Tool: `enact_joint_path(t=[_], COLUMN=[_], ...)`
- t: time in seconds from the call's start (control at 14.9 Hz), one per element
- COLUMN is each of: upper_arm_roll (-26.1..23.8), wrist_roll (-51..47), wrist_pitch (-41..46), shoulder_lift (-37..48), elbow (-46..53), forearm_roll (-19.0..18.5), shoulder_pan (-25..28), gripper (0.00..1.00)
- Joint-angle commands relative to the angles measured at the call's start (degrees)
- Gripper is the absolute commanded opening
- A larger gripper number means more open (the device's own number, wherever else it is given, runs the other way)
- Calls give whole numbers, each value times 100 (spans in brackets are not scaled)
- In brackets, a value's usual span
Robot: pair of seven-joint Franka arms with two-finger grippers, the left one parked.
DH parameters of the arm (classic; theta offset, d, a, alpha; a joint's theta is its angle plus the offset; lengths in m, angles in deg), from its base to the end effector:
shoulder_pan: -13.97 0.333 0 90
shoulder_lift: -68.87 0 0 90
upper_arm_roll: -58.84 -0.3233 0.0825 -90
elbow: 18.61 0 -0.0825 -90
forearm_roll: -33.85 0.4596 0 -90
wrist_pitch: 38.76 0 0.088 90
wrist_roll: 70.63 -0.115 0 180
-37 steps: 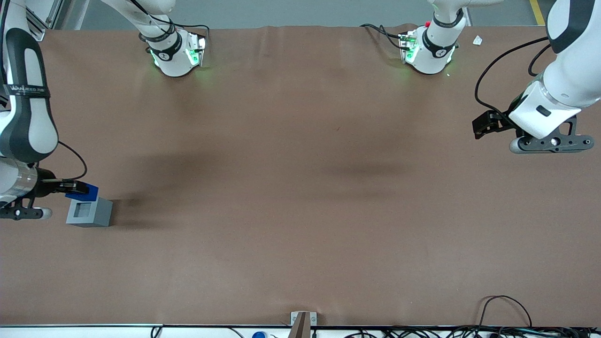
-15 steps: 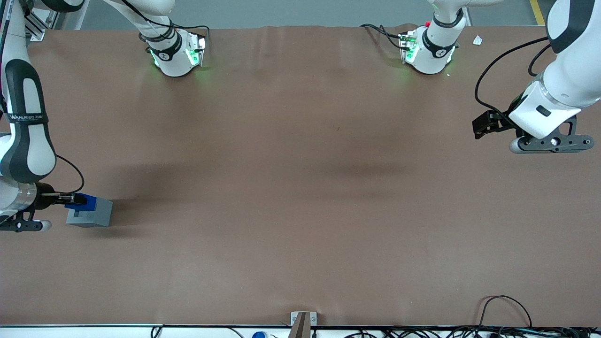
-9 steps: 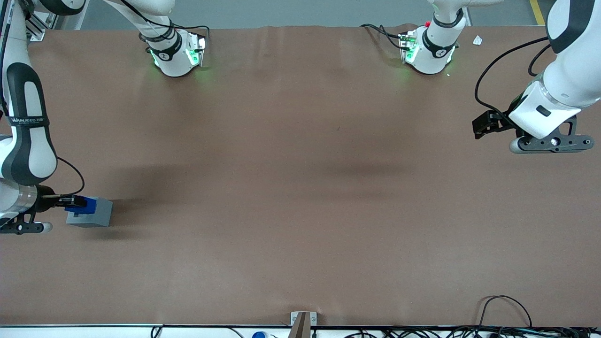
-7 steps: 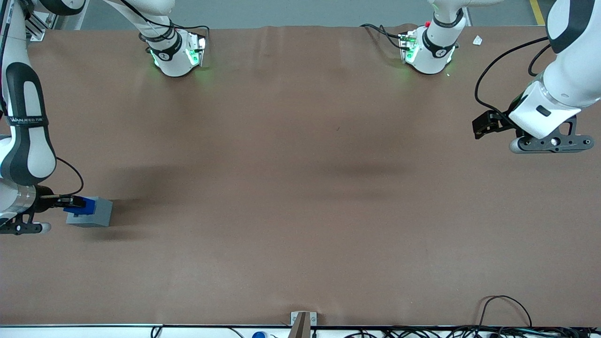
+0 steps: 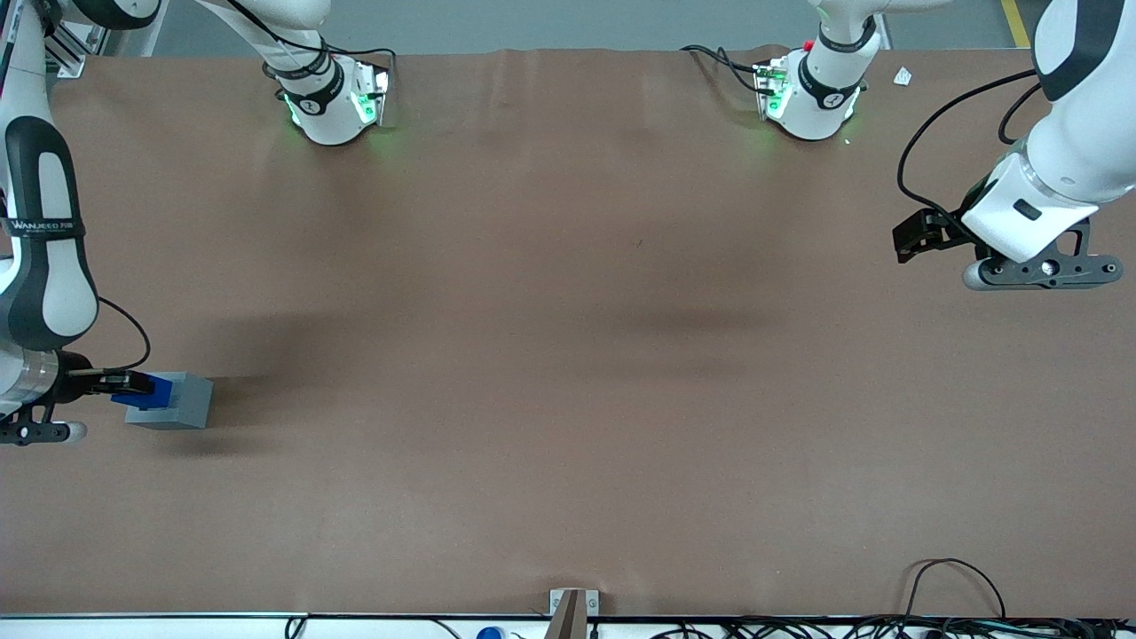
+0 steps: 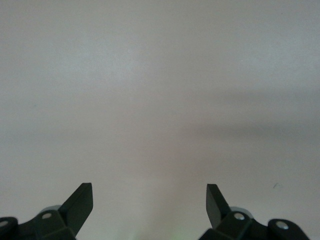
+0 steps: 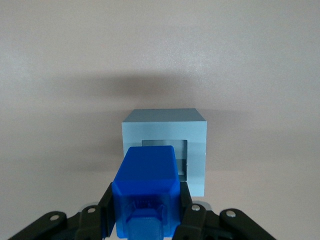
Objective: Insert blue part into gray base with right arm
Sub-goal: 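Lower the blue block into the gray base's opening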
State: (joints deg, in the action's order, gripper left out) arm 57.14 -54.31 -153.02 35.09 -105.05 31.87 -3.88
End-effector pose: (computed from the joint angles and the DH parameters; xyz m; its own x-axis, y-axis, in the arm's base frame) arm 0.7311 -0.2171 0.2725 0.9945 0.0154 -0.1032 0.0138 -0.9998 -0.0163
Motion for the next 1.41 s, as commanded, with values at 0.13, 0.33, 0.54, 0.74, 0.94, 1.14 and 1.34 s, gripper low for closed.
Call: enact_joint_path(t=[0.13, 0.33, 0.54, 0.74, 0.94, 1.14, 1.34], upper_arm_roll=[-93, -93, -93, -93, -93, -93, -93], wrist_roll=[135, 73, 47, -93, -120, -208, -305], wrist_pitch=[0, -52, -79, -79, -79, -79, -79], shoulder_lift=[-208, -252, -261, -261, -261, -305, -305], elbow=[223, 241, 241, 241, 241, 241, 241], forearm_roll=[-75, -57, -40, -31, -22, -13, -13], shoulder_pan=[-184, -219, -246, -237, -237, -246, -237], gripper=[0, 0, 0, 0, 0, 0, 0])
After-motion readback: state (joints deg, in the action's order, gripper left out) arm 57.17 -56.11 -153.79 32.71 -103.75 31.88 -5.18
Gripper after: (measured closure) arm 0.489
